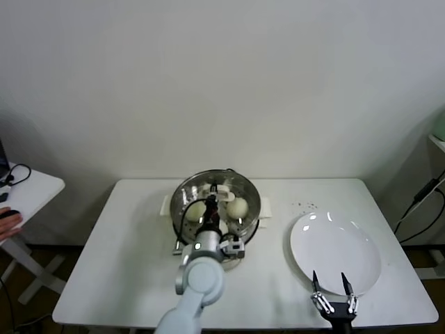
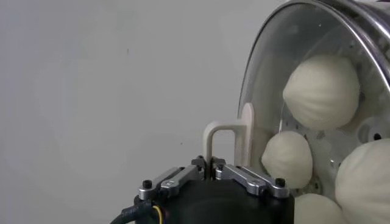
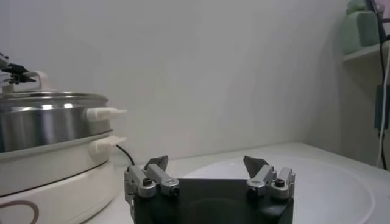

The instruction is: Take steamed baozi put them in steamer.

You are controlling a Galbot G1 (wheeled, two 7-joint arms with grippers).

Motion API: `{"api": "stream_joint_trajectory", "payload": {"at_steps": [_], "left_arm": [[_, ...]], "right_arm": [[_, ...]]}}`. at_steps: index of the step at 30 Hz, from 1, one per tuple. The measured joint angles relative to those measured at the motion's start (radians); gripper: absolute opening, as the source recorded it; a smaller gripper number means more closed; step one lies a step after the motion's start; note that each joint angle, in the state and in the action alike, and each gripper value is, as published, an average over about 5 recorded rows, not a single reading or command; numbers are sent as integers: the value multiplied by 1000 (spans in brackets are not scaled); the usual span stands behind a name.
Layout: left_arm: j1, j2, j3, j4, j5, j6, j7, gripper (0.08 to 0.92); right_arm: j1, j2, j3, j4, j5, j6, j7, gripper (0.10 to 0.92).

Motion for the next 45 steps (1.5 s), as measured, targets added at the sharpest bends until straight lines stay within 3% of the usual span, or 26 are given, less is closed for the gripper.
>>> {"api": "stream_joint_trajectory", "payload": {"at_steps": [15,18,38,45], "left_arm": [[2,1,-6,7,-5,-8,-25,140],[7,3,-7,4,-6,-8,-28,176],[31,28,-17,-43,-18,-12,-35,756],[48,53,-25,-79,-52,-10,-20,814]], "right_arm": [[0,0,1,0,0,4,2,823],[-1,0,1,1,-1,4,2,823],[-5,1,1,3,-4,11,6,823],[-6,2,0,2,-6,12,6,823]]}}
